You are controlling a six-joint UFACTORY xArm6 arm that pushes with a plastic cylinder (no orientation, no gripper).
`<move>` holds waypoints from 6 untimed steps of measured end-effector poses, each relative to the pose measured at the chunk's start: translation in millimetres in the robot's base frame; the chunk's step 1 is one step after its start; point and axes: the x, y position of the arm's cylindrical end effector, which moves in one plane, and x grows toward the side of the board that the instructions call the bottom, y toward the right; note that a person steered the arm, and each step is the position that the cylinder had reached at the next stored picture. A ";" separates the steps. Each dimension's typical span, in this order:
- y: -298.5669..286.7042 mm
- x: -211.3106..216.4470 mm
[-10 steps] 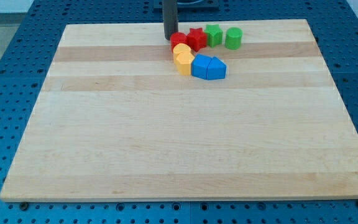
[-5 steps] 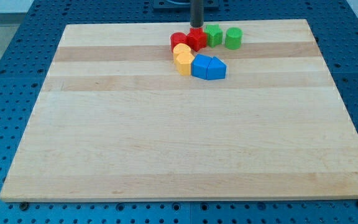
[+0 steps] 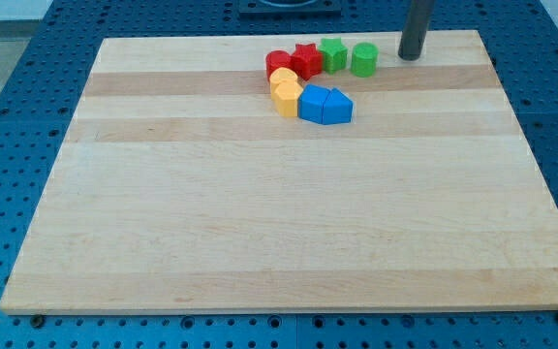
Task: Push the green circle into the green star
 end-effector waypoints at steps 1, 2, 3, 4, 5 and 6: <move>-4.0 1.6; -11.9 10.3; -19.7 21.8; -32.0 22.6; -45.6 22.6; -54.5 22.6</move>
